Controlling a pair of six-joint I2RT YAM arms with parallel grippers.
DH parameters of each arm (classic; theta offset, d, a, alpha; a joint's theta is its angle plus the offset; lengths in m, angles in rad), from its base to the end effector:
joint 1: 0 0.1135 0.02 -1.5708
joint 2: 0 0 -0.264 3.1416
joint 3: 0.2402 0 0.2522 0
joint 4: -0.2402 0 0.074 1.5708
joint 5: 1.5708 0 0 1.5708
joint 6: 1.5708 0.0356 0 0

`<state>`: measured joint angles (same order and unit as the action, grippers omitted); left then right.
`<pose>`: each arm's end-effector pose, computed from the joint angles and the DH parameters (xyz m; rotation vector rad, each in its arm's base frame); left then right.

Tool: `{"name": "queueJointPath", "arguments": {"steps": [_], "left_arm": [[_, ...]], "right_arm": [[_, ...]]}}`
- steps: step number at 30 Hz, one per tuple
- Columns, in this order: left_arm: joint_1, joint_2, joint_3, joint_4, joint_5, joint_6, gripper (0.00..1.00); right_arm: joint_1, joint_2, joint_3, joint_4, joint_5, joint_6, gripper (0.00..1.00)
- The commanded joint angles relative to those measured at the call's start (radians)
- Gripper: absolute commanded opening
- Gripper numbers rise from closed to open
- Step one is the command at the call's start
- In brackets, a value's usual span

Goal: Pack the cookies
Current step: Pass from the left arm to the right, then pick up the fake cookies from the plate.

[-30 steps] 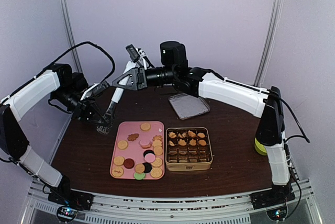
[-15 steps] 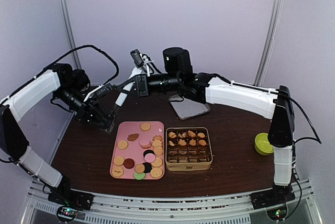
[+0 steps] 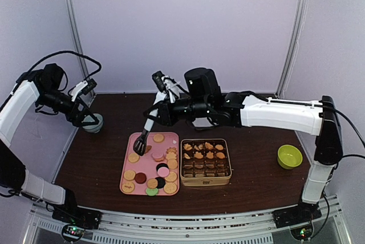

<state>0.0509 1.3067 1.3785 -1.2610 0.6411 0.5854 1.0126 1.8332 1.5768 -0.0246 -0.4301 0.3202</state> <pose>0.2301 -0.0096 0.3506 0.8194 2.3823 -0.6409 0.2220 0.3835 0.3349 -0.9958 1.7843 1.2837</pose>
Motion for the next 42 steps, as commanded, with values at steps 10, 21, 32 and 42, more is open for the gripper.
{"name": "queueJointPath", "arguments": {"steps": [10,21,32,42], "left_arm": [[0.059,-0.132,-0.125,0.281,-0.445,-0.159,0.98],[0.058,-0.108,-0.174,0.257,-0.26,-0.137,0.98],[0.058,-0.11,-0.209,0.25,-0.157,-0.105,0.98],[0.059,-0.1,-0.204,0.23,-0.122,-0.101,0.98]], "right_arm": [[0.118,0.045,0.03,-0.078,0.353,-0.139,0.27],[0.151,-0.012,-0.086,-0.043,0.475,-0.154,0.29],[0.179,-0.048,-0.194,0.032,0.506,-0.103,0.34],[0.191,-0.056,-0.244,0.077,0.541,-0.099,0.41]]}}
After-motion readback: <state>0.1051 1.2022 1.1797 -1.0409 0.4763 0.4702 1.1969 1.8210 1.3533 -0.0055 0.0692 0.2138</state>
